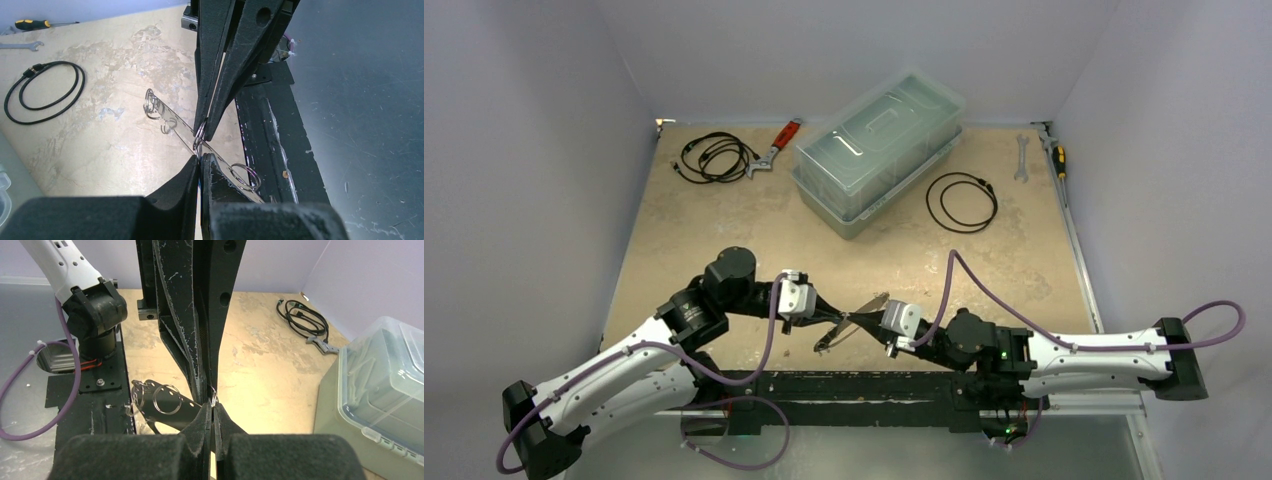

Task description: Put the keys on the keyring

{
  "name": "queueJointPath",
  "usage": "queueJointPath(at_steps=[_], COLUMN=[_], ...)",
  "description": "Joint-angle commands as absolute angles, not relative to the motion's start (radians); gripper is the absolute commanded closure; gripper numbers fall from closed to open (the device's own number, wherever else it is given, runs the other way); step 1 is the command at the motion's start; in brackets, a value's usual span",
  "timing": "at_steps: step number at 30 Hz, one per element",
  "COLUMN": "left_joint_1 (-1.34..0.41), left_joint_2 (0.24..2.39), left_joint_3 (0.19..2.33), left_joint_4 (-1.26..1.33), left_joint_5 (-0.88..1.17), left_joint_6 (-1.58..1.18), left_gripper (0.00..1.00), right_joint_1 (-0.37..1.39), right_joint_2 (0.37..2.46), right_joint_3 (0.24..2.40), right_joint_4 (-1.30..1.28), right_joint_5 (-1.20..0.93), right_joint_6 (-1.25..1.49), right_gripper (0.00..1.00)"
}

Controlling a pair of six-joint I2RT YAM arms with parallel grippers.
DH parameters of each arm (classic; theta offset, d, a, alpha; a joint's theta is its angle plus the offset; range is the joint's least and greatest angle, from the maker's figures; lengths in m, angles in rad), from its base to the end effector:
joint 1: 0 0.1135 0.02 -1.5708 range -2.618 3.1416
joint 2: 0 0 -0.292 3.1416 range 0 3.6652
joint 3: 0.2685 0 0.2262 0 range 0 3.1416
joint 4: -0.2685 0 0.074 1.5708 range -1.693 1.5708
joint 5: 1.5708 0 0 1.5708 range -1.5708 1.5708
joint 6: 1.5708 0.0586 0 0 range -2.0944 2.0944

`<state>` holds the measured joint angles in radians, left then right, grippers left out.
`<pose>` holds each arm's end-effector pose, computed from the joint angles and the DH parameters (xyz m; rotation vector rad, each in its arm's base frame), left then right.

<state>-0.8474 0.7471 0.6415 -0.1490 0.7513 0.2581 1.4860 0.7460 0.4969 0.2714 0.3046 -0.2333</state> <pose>0.0640 -0.1329 0.3192 1.4211 1.2518 -1.0903 0.0312 0.1595 0.3190 -1.0349 1.2189 0.7504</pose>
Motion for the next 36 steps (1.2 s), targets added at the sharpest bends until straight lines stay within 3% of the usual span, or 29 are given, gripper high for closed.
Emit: queueJointPath(at_steps=[1,16,28,36], left_joint_1=[-0.847,-0.847,-0.847,-0.848], left_joint_2=[0.740,0.773,0.736,0.754], left_joint_3=[0.664,0.657,0.655,0.654], left_joint_4=[-0.113,-0.103,-0.124,-0.119], left_joint_5=[0.740,0.798,0.684,0.711], left_joint_6=[0.289,0.275,0.321,0.318], left_gripper=[1.00,1.00,1.00,1.00], right_joint_1=[1.490,1.490,1.489,1.489], right_joint_2=[0.747,0.737,0.682,0.695], right_joint_3=[0.502,0.522,0.473,0.463], right_joint_4=[0.328,0.360,0.317,0.334], right_joint_5=[0.298,0.283,0.327,0.318], right_joint_6=[-0.218,-0.241,-0.181,-0.171], right_gripper=[1.00,1.00,1.00,1.00])
